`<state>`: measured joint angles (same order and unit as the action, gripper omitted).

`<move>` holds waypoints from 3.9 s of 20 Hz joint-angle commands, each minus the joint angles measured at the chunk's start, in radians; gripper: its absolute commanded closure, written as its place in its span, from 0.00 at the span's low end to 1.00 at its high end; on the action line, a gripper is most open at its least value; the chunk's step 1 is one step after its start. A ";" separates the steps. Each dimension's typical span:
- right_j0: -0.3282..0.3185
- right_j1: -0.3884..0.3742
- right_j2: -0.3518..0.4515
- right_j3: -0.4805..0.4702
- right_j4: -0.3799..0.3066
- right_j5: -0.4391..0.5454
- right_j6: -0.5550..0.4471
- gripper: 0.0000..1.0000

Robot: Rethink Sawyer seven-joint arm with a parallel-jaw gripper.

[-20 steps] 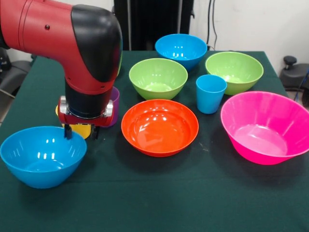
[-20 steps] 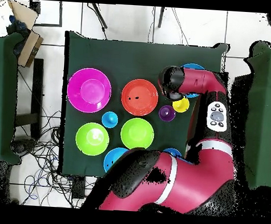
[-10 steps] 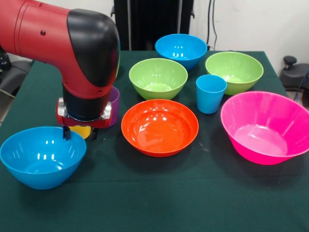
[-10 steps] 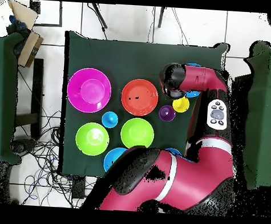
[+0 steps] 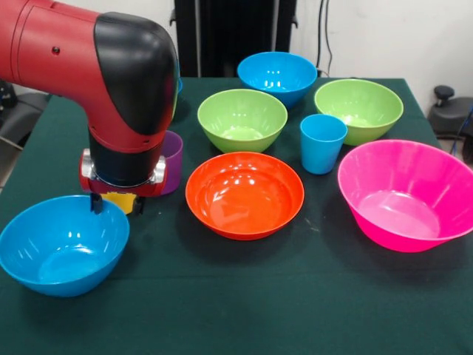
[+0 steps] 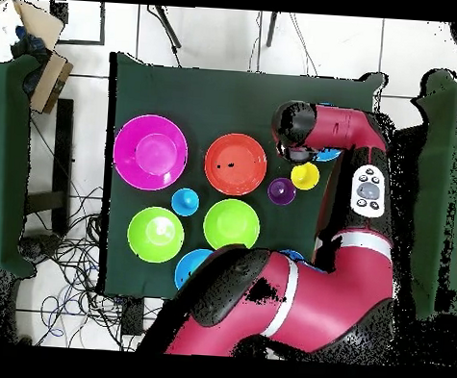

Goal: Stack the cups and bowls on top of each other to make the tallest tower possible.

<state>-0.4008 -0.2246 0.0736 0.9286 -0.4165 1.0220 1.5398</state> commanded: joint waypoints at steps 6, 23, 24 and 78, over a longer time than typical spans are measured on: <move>0.011 0.027 0.087 -0.065 0.001 0.148 -0.157 0.00; 0.029 0.006 0.079 -0.002 -0.042 0.051 -0.183 0.00; 0.032 0.007 0.079 0.001 -0.042 0.046 -0.178 0.00; 0.072 -0.106 0.071 0.320 0.015 -0.199 -0.039 0.00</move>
<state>-0.3101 -0.2177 0.0635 1.0384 -0.4174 0.9068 1.5398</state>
